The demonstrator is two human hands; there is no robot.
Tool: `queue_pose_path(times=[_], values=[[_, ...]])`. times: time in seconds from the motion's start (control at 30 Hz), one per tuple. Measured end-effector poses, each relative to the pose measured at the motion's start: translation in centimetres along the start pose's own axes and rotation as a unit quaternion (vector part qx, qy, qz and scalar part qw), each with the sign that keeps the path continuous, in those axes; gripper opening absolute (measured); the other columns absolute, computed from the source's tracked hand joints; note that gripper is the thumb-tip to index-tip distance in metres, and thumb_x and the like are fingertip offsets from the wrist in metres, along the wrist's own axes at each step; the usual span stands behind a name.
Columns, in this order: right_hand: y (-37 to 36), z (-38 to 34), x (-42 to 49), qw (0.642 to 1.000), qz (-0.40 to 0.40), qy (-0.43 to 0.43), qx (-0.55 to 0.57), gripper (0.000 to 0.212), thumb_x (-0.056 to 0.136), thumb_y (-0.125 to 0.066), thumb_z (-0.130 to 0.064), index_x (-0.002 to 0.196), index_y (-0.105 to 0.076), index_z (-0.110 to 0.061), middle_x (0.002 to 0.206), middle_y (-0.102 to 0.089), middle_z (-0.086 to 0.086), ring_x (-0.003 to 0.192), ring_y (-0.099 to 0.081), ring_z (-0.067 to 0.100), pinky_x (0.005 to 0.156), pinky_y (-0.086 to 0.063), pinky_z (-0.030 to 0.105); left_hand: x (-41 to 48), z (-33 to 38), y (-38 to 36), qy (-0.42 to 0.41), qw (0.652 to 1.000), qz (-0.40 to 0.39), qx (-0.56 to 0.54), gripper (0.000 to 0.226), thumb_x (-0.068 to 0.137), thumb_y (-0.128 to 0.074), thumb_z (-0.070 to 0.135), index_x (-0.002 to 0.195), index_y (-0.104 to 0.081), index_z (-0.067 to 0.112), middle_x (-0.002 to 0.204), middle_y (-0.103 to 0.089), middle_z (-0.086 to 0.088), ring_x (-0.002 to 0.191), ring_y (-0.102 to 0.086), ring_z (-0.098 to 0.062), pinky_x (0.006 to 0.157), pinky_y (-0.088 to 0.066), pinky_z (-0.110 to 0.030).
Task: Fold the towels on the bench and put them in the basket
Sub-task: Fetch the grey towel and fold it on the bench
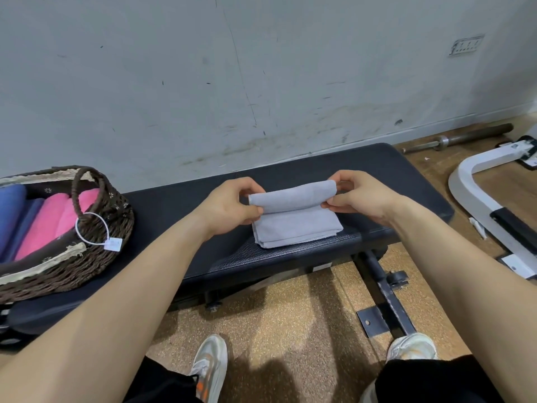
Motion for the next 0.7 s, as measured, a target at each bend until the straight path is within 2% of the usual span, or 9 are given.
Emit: queue_pose_path(times=[0.1,0.27,0.33,0.37,0.43,0.5,0.53,0.63,0.7], values=[[0.3,0.6,-0.5,1.0,-0.003,0.009,-0.008,0.023,0.09,-0.059,0.014,0.104,-0.067,-0.003,0.112,-0.072,0.011,0.101,-0.073,0.023,0.085,-0.06,0.028,-0.5,0.0,-0.1,-0.04,0.996,0.006,0.075,0.023,0.081,-0.073,0.009,0.092,-0.067,0.029,0.1,-0.069,0.013,0.092,-0.068,-0.018,0.089,-0.054,-0.036],[0.5,0.6,-1.0,0.999,0.005,-0.018,0.037,0.03,0.089,-0.042,0.014,0.098,-0.069,0.005,0.113,-0.072,0.012,0.106,-0.07,0.023,0.086,-0.059,0.028,-0.7,-0.1,-0.9,-0.091,0.983,-0.012,0.162,0.028,0.079,-0.075,0.008,0.093,-0.066,0.031,0.107,-0.059,0.005,0.087,-0.066,-0.023,0.087,-0.053,-0.04],[0.2,0.3,-1.2,0.997,0.017,-0.037,0.061,0.022,0.092,-0.048,-0.001,0.092,-0.069,0.003,0.112,-0.073,0.013,0.101,-0.072,0.023,0.085,-0.06,0.029,-0.8,-0.1,-1.4,-0.126,0.964,-0.023,0.232,0.029,0.08,-0.074,0.01,0.092,-0.065,0.035,0.108,-0.055,0.012,0.088,-0.061,-0.015,0.087,-0.05,-0.035],[0.0,0.2,-1.3,0.999,0.034,-0.033,0.024,0.024,0.096,-0.052,-0.015,0.088,-0.069,0.0,0.109,-0.074,0.011,0.095,-0.072,0.021,0.084,-0.06,0.03,-0.9,0.0,-1.6,-0.139,0.954,-0.029,0.262,0.03,0.081,-0.073,0.012,0.093,-0.063,0.038,0.11,-0.052,0.016,0.087,-0.058,-0.01,0.085,-0.048,-0.03],[-0.6,-0.3,-1.4,0.987,0.085,0.012,-0.138,0.047,0.097,-0.053,-0.047,0.079,-0.067,-0.006,0.092,-0.074,0.003,0.081,-0.067,0.017,0.078,-0.054,0.033,-1.1,0.0,-1.9,-0.156,0.938,-0.038,0.308,0.03,0.083,-0.072,0.016,0.095,-0.062,0.041,0.113,-0.047,0.021,0.085,-0.053,-0.009,0.08,-0.043,-0.024],[-1.9,-0.8,-1.8,0.948,0.139,0.063,-0.278,0.061,0.095,-0.047,-0.061,0.065,-0.052,-0.008,0.066,-0.06,0.001,0.065,-0.057,0.02,0.062,-0.042,0.034,-1.3,0.0,-2.0,-0.164,0.928,-0.046,0.33,0.028,0.084,-0.069,0.015,0.099,-0.062,0.038,0.117,-0.045,0.02,0.088,-0.052,-0.012,0.078,-0.04,-0.023],[-2.6,-0.8,-1.9,0.925,0.16,0.075,-0.337,0.061,0.095,-0.044,-0.062,0.061,-0.046,-0.011,0.061,-0.053,0.0,0.063,-0.054,0.022,0.055,-0.037,0.033,-1.3,0.0,-2.0,-0.165,0.926,-0.049,0.336,0.028,0.084,-0.068,0.015,0.101,-0.062,0.037,0.119,-0.044,0.019,0.089,-0.052,-0.013,0.077,-0.04,-0.023],[-4.2,-1.0,-1.9,0.81,0.223,0.108,-0.532,0.049,0.094,-0.042,-0.057,0.07,-0.055,-0.016,0.08,-0.057,-0.002,0.085,-0.056,0.024,0.059,-0.038,0.032,-1.3,0.0,-2.2,-0.163,0.918,-0.057,0.358,0.026,0.085,-0.067,0.016,0.104,-0.062,0.034,0.123,-0.043,0.017,0.089,-0.052,-0.015,0.073,-0.036,-0.024],[-4.8,-1.4,-1.9,0.774,0.235,0.17,-0.562,0.033,0.092,-0.047,-0.047,0.09,-0.064,-0.018,0.096,-0.062,0.0,0.095,-0.057,0.027,0.066,-0.042,0.035,-1.1,0.0,-2.3,-0.164,0.914,-0.057,0.367,0.026,0.085,-0.066,0.017,0.105,-0.063,0.033,0.124,-0.044,0.016,0.09,-0.052,-0.015,0.072,-0.035,-0.024]])
Point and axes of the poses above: each hand's wrist, its own x-axis towards the middle knuckle, its own y-axis out of the back of the hand, z = x × y, the point moved 3 cm from there along x, towards the middle knuckle
